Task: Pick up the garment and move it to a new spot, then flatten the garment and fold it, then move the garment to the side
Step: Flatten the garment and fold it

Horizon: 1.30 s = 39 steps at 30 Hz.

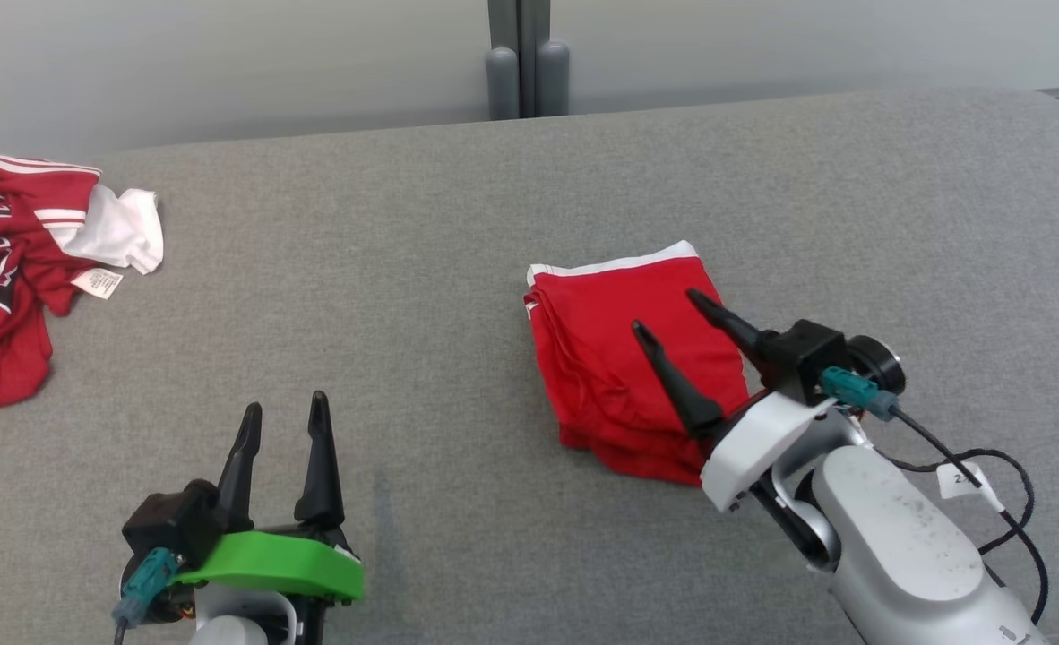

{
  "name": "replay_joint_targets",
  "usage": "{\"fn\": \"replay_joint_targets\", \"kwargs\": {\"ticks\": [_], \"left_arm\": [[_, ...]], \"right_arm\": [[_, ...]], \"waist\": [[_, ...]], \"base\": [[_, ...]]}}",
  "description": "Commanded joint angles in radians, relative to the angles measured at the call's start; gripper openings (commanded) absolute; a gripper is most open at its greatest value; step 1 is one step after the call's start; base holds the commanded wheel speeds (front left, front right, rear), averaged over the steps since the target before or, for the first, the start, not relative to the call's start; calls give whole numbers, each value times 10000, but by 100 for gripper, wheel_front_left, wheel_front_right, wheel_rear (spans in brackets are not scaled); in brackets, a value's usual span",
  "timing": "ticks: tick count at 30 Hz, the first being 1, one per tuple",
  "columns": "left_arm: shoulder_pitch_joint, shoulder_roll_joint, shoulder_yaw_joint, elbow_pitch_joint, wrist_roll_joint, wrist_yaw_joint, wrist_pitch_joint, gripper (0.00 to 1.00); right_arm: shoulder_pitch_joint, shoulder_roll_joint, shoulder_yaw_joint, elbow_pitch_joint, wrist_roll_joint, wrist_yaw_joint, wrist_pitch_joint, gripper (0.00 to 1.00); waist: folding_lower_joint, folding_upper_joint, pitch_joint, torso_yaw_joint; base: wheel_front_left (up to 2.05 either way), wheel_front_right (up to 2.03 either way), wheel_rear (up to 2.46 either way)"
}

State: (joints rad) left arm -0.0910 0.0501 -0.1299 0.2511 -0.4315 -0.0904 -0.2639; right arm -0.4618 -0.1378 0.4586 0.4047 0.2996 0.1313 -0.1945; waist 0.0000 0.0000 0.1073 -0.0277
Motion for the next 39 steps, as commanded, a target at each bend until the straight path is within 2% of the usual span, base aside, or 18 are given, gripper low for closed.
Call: {"fn": "replay_joint_targets", "kwargs": {"ticks": [1,3,4,5,6,7,8,15,28,33,39], "left_arm": [[132,11,-46,-37,62,38,-6,100],[102,12,-85,-40,126,25,-6,100],[71,12,-88,-35,147,14,-6,100],[38,12,-91,-31,159,8,-6,100],[-3,12,-71,-27,196,5,-6,100],[-33,12,-56,-28,214,5,-6,100],[-57,12,-34,-27,241,8,-6,100],[-201,12,141,-11,381,-26,-6,100],[-284,11,172,-10,381,26,-6,100],[-369,11,145,34,315,34,-6,100],[-341,11,271,20,377,53,-6,100]], "right_arm": [[186,96,-558,172,-307,-11,-89,100],[206,148,-967,451,-617,-11,-114,100],[212,179,-1139,661,-776,-11,-116,45],[212,223,-1211,824,-852,-11,-120,30],[198,299,-1284,1034,-916,-11,-155,11],[187,355,-1293,1219,-977,-11,-178,11],[161,412,-1273,1425,-1024,-11,-208,0],[-171,684,-674,2513,-1039,-11,-518,0],[-700,844,1840,3214,-526,-11,-699,0],[-946,853,2454,3668,-358,-11,-709,0],[-1116,856,2675,3048,-266,-11,-715,0]], "waist": [[0,0,56,62],[0,0,112,128],[0,0,151,172],[0,0,184,215],[0,0,223,264],[0,0,255,304],[0,0,287,347],[0,0,450,583],[0,0,620,670],[0,0,665,668],[0,0,617,524]], "base": [[0,0,0],[0,0,0],[0,0,0],[0,0,0],[0,0,0],[0,0,0],[0,0,0],[0,0,0],[0,0,0],[0,0,0],[0,0,0]]}}
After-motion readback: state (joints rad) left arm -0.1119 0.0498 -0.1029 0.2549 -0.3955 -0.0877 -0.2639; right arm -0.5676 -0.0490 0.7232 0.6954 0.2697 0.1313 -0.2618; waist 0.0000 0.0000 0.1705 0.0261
